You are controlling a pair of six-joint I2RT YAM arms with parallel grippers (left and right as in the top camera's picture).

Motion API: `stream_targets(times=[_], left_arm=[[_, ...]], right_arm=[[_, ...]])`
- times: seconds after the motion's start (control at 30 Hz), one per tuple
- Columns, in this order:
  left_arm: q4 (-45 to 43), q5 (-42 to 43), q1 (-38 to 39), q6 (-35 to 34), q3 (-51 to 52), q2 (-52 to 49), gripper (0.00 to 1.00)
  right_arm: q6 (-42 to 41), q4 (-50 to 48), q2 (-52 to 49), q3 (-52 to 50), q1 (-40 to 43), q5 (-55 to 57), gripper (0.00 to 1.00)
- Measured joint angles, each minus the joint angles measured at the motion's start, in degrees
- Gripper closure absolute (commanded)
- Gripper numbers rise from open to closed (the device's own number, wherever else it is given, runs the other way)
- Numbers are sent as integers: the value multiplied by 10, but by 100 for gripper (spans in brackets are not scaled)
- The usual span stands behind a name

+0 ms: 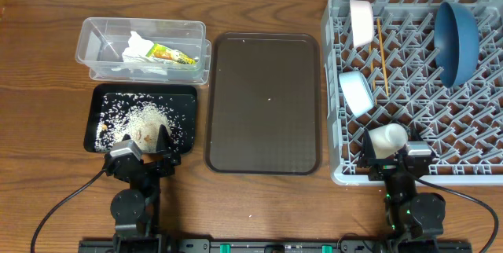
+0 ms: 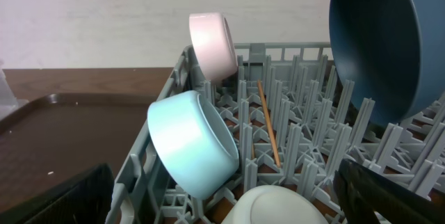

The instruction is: Sort waste into correct bins and load items into the dishwasher rack

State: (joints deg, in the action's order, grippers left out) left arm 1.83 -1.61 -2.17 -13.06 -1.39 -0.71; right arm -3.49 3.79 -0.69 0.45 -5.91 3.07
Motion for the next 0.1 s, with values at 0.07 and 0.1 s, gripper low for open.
stream_targets(times=[0.07, 0.1], left_arm=[[0, 0, 0, 0, 0, 0, 13], [0, 0, 0, 0, 0, 0, 13]], right_arm=[[0, 0, 0, 0, 0, 0, 1], [0, 0, 0, 0, 0, 0, 1]])
